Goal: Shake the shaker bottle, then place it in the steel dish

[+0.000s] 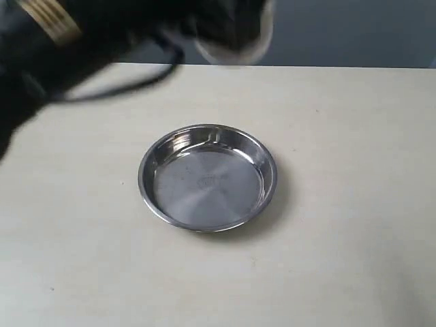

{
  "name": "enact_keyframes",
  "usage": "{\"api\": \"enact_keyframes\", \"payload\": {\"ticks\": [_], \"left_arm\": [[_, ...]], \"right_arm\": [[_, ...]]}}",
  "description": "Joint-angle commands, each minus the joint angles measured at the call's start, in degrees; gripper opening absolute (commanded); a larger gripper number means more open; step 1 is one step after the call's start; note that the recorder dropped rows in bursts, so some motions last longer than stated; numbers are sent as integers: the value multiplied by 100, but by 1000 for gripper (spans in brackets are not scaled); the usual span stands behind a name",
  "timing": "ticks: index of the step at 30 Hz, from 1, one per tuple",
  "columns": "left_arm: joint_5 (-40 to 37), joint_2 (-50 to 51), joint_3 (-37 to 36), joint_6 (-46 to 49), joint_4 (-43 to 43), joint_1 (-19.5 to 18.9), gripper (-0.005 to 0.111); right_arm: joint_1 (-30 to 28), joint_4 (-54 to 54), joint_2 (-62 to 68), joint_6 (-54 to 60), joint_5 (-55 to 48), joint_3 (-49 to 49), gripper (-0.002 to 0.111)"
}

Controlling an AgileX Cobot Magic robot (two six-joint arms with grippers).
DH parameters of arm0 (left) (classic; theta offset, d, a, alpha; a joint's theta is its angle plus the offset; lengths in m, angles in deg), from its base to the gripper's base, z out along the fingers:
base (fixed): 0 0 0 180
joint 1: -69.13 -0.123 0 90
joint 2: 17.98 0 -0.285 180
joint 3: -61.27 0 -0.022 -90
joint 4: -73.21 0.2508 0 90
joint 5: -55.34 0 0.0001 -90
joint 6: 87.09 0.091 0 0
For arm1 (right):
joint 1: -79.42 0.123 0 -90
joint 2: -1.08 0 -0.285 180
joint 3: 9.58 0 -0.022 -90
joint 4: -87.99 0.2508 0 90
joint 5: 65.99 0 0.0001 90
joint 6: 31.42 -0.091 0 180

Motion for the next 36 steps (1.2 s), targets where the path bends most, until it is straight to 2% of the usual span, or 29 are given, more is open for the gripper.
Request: {"api": "enact_keyframes", "payload": {"ticks": [1, 3, 5, 6, 8, 9, 11, 12, 13, 14, 15, 17, 18, 19, 20, 23, 26, 28, 31, 32, 34, 35, 36], "left_arm": [[-993, 360, -271, 805, -1670, -302, 0], [-1032, 778, -667, 587, -1858, -307, 0], [-465, 1041, -893, 129, -1262, -77, 0], [367, 886, -755, 128, -679, 89, 0], [828, 426, -202, 128, -178, 208, 0], [686, 321, -66, 128, -153, 208, 0], [-158, 402, 31, 338, -744, 54, 0], [-505, 903, -242, 379, -1529, -164, 0], [-535, 1359, -488, 170, -1865, -233, 0], [-485, 1731, -685, -155, -1826, -217, 0], [-419, 1824, -712, -474, -1408, -141, 0], [411, 1562, -570, -685, -154, 35, 0], [843, 1292, -399, -685, 138, 72, 0], [915, 971, -207, -674, 224, 72, 0], [638, 684, -58, -469, 176, 72, 0], [-227, 748, -240, 334, -1262, -54, 0], [-351, 1047, -652, 503, -1924, -109, 0], [-212, 957, -713, 487, -1703, -91, 0], [767, 36, -346, 484, -375, 78, 0], [824, -175, -214, 576, -284, 78, 0], [405, -337, -89, 1042, -805, -3, 0], [-28, -307, -122, 1240, -1387, -99, 0], [-823, 105, -453, 1553, -2366, -358, 0]], "right_arm": [[-20, -7, -22, 1, 79, -7, -1], [-20, -7, -22, 1, 79, -7, -1], [-20, -7, -22, 1, 79, -7, -1], [-20, -7, -22, 1, 79, -7, -1], [-20, -7, -22, 1, 79, -7, -1], [-20, -7, -22, 1, 79, -7, -1], [-20, -7, -22, 1, 79, -7, -1], [-20, -7, -22, 1, 79, -7, -1], [-20, -7, -22, 1, 79, -7, -1], [-20, -7, -22, 1, 79, -7, -1], [-20, -7, -22, 1, 79, -7, -1], [-20, -7, -22, 1, 79, -7, -1], [-20, -7, -22, 1, 79, -7, -1], [-20, -7, -22, 1, 79, -7, -1], [-20, -7, -22, 1, 79, -7, -1], [-20, -7, -22, 1, 79, -7, -1], [-20, -7, -22, 1, 79, -7, -1], [-20, -7, -22, 1, 79, -7, -1], [-20, -7, -22, 1, 79, -7, -1], [-20, -7, -22, 1, 79, -7, -1], [-20, -7, -22, 1, 79, -7, -1], [-20, -7, -22, 1, 79, -7, -1], [-20, -7, -22, 1, 79, -7, -1]]}}
